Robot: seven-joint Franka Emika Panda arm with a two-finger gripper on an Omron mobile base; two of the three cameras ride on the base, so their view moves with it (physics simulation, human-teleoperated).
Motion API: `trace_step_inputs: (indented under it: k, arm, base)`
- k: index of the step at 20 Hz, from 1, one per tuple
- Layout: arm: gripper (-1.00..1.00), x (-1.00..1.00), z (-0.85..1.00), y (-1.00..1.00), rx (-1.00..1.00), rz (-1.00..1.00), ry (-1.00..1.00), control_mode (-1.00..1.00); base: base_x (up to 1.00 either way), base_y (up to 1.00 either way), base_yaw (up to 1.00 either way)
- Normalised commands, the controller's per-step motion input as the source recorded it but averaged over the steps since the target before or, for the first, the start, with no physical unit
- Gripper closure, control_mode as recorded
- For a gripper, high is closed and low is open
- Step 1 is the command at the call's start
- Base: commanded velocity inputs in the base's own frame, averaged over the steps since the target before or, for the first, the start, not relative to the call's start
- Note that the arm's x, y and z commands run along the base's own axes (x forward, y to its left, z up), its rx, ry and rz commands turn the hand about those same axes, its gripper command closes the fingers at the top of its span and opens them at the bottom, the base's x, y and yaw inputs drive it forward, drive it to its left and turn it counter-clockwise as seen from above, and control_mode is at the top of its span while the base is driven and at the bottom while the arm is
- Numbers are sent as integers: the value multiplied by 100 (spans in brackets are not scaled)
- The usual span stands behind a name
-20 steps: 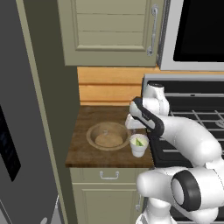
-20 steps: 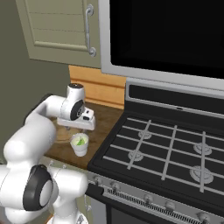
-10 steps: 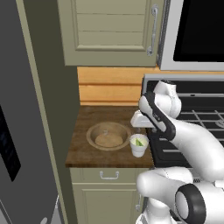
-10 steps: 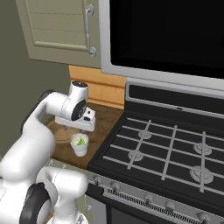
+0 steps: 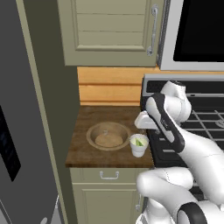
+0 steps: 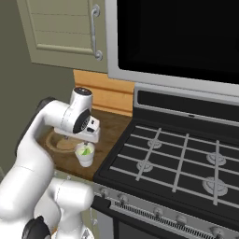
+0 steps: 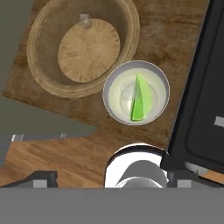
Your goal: Grab a lemon wedge from the fridge and one ice cube from the ice bowl, and put them in the glass of lemonade.
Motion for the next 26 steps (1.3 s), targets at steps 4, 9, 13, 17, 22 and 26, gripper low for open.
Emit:
trace_step_inputs:
  k: [4,9,13,17,22,26]
  arm:
    - [-100,-9,17,0,2,0,-13,-100]
    - [-100,-28,2,0,0,-6,-30,-100]
    - [-100,-42,-18,0,-1,-17,-42,-100]
    - [-100,-7,-26,-11,-1,-26,-40,-100]
    - [-100,2,-5,-2,0,-22,-28,-100]
    - [-100,17,22,-5,2,-20,-3,-100]
  base:
    - [0,0,0]
    - [0,0,0]
    - [0,0,0]
    - [0,0,0]
    - [0,0,0]
    - [0,0,0]
